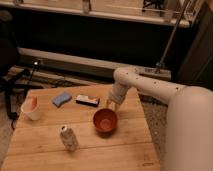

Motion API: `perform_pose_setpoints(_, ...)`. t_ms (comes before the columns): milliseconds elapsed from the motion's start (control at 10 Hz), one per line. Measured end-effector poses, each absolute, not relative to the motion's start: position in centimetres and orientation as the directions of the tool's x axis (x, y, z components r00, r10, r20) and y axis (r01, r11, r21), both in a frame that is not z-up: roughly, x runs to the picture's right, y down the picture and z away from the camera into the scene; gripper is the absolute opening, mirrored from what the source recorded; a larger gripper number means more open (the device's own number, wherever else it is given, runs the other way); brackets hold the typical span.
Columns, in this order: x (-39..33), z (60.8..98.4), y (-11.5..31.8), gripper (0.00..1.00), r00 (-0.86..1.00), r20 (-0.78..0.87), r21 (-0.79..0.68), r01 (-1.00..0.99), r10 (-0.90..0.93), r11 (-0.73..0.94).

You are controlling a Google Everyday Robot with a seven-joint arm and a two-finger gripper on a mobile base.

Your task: Push the ceramic bowl across the table

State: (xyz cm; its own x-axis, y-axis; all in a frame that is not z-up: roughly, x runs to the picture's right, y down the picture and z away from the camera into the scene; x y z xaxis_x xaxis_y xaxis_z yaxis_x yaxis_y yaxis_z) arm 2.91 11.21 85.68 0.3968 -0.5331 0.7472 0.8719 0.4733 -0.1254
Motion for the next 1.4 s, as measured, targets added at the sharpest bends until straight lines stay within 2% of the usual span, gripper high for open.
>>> perform_pose_setpoints(1000,1.3,81.9,14.6,0.46,0.341,0.804,-0.133,0.902,-0.487,0.412)
perform_pose_setpoints(1400,3.8,82.9,16.1,0.46,0.442,0.76,-0.245,0.873,-0.476,0.421)
